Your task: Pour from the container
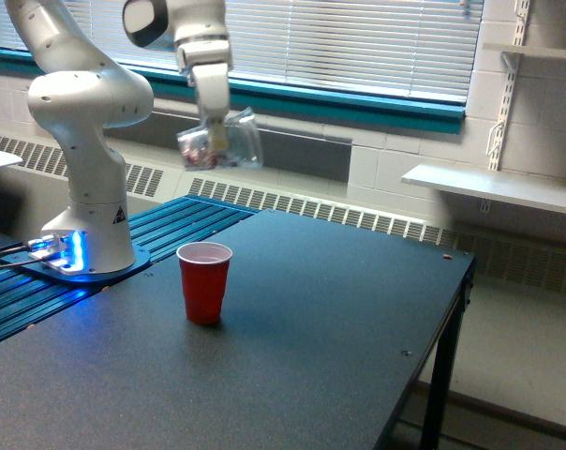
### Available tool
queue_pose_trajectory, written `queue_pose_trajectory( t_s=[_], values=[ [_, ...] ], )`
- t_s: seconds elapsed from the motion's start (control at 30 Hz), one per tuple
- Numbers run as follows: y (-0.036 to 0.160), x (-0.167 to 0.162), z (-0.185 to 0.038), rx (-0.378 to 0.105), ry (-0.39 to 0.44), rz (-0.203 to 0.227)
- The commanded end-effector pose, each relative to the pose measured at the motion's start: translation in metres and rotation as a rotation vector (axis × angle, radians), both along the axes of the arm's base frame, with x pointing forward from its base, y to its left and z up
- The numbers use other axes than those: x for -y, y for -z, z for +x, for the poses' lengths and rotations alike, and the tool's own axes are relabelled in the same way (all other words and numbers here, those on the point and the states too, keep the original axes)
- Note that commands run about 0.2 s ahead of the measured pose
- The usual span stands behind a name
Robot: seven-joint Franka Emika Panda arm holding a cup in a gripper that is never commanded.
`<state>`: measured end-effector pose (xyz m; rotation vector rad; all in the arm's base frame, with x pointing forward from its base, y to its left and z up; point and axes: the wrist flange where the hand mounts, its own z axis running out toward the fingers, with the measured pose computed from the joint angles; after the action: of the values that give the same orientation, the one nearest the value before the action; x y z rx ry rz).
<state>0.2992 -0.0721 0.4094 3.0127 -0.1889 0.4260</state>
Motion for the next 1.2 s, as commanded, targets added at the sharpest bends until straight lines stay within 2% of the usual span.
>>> queue_pose_trajectory(
  t_s=[0.03,0.17,0.53,0.67,0.9,1.2],
  values=[
    [0.019,0.009,-0.019,-0.086,-0.08,-0.036],
    [0.025,0.014,-0.027,-0.128,-0.105,-0.059],
    [0.036,0.029,-0.043,-0.233,-0.161,-0.082],
    [0.038,0.034,-0.047,-0.263,-0.192,-0.104],
    [0.044,0.04,-0.05,-0.304,-0.243,-0.115],
    [0.053,0.044,-0.051,-0.337,-0.203,-0.109]
  ],
)
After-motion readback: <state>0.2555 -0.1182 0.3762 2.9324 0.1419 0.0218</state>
